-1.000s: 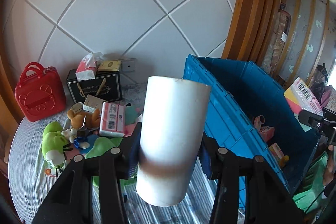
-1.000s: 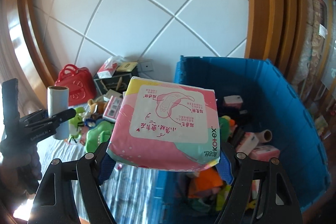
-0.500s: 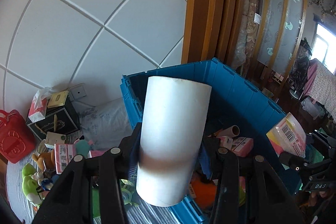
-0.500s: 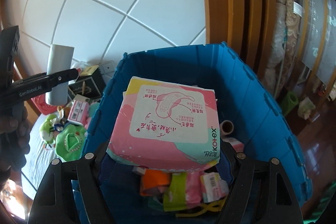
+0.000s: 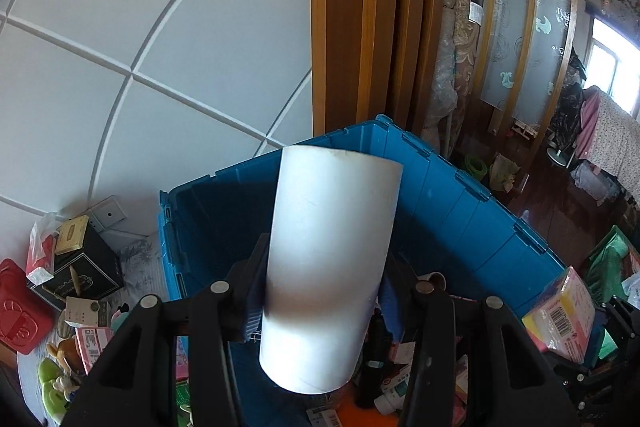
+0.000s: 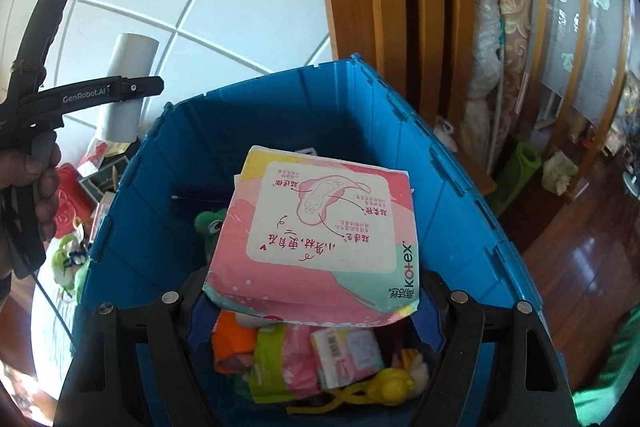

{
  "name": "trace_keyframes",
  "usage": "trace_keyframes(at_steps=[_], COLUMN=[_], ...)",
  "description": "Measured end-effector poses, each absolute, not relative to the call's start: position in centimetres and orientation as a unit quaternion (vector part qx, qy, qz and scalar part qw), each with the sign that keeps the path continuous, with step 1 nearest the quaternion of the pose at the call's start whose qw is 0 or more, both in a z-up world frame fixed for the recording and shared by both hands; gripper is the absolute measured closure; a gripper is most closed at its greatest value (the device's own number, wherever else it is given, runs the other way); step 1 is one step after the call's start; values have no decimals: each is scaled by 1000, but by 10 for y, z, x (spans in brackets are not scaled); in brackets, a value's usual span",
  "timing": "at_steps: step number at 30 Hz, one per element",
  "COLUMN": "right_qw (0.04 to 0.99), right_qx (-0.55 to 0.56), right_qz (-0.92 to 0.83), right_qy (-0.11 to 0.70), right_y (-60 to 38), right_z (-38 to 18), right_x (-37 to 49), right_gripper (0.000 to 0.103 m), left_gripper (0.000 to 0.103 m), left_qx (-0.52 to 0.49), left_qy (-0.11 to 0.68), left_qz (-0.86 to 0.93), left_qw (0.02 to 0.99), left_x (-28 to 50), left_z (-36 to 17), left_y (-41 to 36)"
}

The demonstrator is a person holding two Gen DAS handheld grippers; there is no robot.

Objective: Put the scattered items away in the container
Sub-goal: 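Carry the paper roll and Kotex pack over the blue crate with both tools, then open both tools to drop the roll and pack into the crate, then move both tools back to the pile on the bed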

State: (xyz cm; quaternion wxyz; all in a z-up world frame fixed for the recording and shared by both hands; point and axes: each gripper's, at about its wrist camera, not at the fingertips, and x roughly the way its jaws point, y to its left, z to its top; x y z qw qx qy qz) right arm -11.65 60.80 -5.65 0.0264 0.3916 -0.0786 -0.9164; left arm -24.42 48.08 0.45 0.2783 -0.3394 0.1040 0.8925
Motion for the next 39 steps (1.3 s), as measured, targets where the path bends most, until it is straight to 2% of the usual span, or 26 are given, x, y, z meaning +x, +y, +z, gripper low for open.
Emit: trace_keyframes(at_steps=[7, 8, 9, 10, 12, 25, 39], right_qw=[26, 24, 20, 17, 15, 49, 77], right_qx=[397, 396, 395, 396, 389, 379, 368], right_qz=[-914, -915, -916, -916, -920, -923, -926], right_qy=[-83, -79, -71, -60, -53, -42, -7], right_y=[614, 615, 614, 612, 611, 576, 483], right_z=[-62, -62, -62, -61, -59, -48, -23], right_x=[-126, -128, -130, -132, -133, -129, -101], right_gripper=[24, 21, 5, 1, 0, 0, 0], left_gripper=[56, 56, 52, 29, 0, 0, 0], left_qx=[-333, -331, -330, -329, -318, -316, -335], left_qy=[101, 91, 86, 90, 95, 94, 50], left_qz=[897, 898, 899, 899, 906, 918, 921], left_qw=[272, 274, 276, 274, 262, 222, 192], left_x=[-257, -259, -260, -261, -261, -245, -208], left_z=[10, 12, 13, 14, 18, 20, -4], left_y=[497, 496, 495, 497, 497, 438, 309])
